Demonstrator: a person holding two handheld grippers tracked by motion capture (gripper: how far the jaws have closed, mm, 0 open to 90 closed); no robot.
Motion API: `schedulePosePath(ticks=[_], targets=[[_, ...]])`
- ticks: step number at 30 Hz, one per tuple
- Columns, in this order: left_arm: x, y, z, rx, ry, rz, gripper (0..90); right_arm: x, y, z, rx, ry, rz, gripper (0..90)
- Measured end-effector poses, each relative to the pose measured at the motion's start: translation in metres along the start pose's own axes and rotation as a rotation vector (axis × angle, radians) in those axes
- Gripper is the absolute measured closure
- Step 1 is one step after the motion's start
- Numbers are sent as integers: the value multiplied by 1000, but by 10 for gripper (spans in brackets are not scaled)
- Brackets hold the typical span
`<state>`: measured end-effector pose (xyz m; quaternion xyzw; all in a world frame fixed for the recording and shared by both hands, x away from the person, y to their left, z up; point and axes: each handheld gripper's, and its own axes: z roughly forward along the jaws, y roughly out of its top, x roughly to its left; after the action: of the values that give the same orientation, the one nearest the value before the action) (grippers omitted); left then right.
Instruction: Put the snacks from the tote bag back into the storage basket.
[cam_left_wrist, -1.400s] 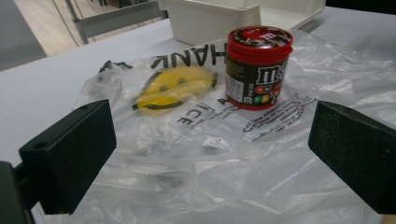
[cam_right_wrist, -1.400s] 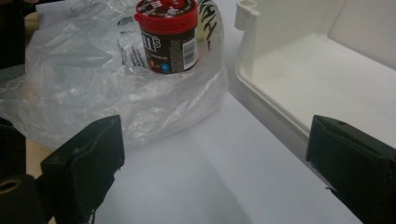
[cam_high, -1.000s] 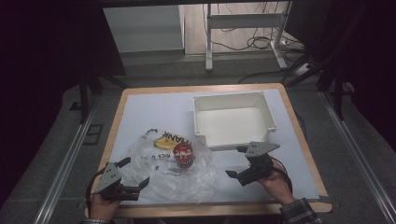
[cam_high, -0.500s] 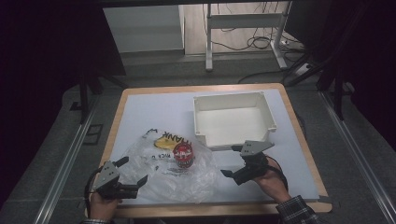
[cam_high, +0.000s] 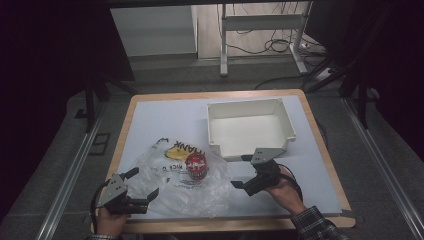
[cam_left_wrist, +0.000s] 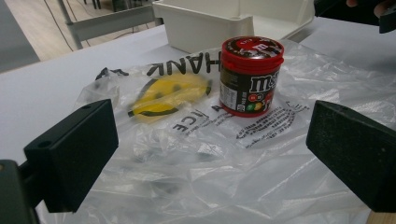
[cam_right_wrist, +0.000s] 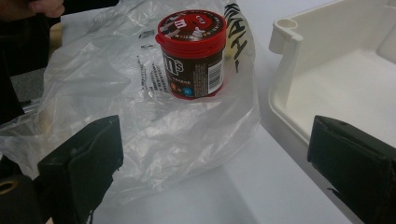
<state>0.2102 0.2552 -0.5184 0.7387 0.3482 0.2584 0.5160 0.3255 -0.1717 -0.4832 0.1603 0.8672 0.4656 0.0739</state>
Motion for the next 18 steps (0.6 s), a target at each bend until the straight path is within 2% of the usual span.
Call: schedulePosePath(ticks=[5,9,14,18], targets=[[0,0,-1,-9,2,2,21,-1,2,4,16,6,5,27],[0,0,-1,-9,4,3,22,0,4,10,36,-1,-11,25],[-1,0,-1,-11,3,9,22,-1,5,13,35,8,6,25],[-1,0,-1,-11,6,10,21,-1,7,16,32,9,-4,26]])
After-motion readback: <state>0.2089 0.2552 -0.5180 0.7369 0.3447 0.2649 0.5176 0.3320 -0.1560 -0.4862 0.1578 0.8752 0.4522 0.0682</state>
